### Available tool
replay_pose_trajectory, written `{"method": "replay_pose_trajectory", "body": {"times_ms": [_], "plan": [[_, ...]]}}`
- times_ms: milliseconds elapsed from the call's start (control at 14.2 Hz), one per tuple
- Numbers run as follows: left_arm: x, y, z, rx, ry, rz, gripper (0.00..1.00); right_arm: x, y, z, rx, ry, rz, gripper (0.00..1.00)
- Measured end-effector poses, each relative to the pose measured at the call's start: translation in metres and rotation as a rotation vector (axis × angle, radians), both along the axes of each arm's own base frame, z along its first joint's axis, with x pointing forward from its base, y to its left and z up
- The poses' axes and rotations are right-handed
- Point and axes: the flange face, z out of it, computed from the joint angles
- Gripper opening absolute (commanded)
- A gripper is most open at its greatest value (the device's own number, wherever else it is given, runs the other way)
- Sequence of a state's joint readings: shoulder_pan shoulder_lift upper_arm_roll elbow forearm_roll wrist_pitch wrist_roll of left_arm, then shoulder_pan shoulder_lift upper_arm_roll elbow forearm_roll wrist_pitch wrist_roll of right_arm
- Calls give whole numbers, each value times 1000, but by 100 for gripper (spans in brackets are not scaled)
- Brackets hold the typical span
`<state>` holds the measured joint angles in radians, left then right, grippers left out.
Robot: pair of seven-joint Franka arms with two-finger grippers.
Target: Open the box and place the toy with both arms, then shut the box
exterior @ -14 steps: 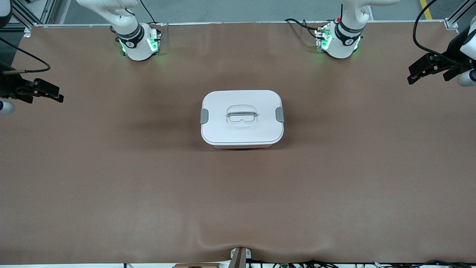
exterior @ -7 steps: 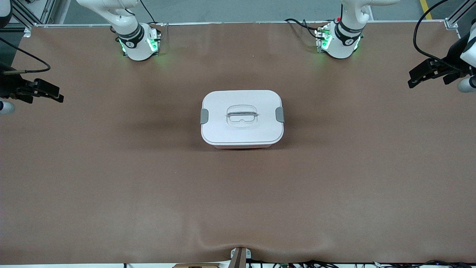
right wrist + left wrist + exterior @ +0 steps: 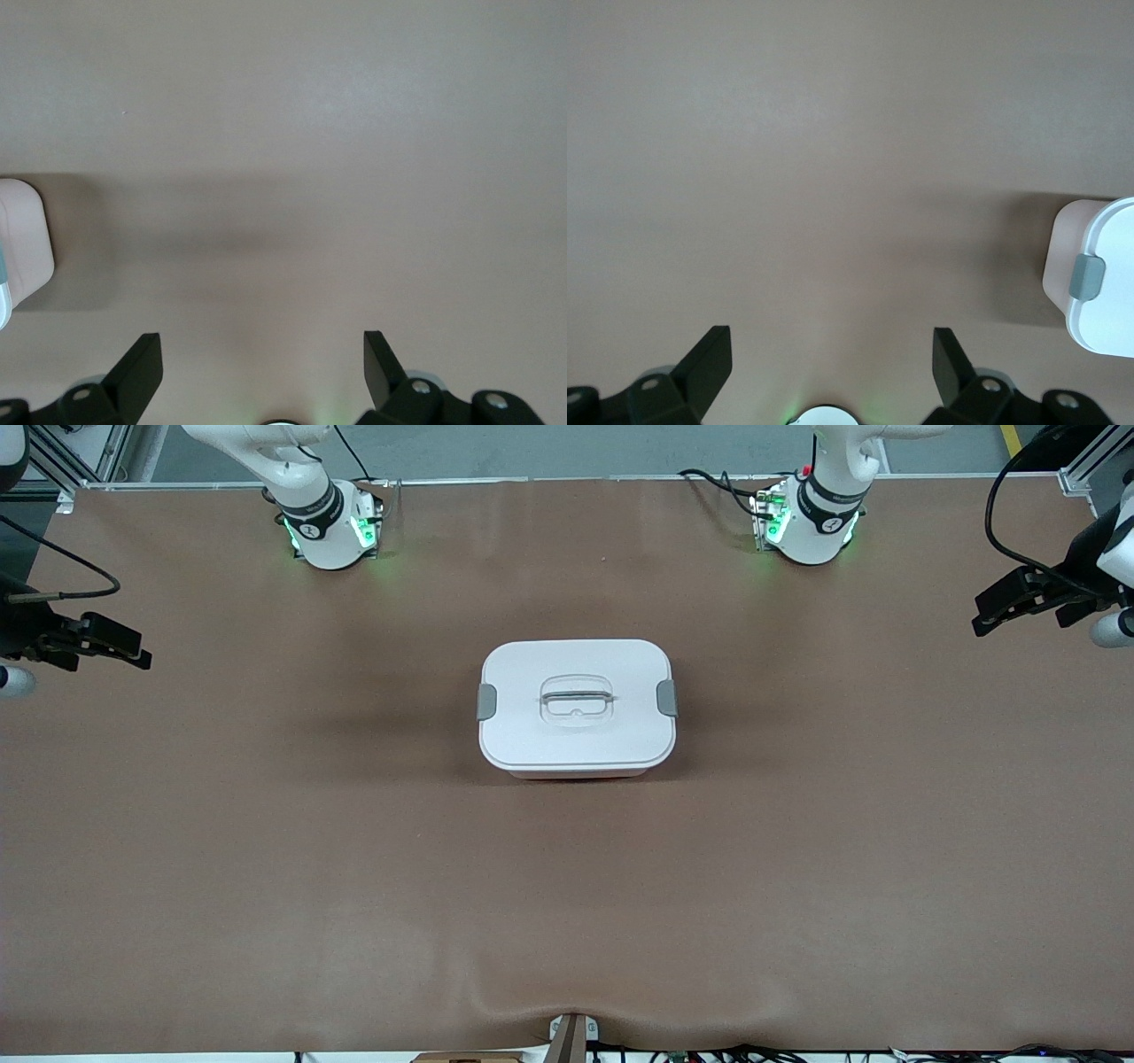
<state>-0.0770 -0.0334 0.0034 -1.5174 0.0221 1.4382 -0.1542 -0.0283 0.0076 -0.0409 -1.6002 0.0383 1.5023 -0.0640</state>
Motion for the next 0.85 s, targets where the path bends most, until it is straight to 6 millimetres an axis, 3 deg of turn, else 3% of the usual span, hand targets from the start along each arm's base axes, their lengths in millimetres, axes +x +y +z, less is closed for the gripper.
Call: {"method": "replay_pose_trajectory", "body": {"times_ms": [845], "plan": [[4,3,-6,1,11,6,100,0,-3,-1,0,2,-5,100]]}}
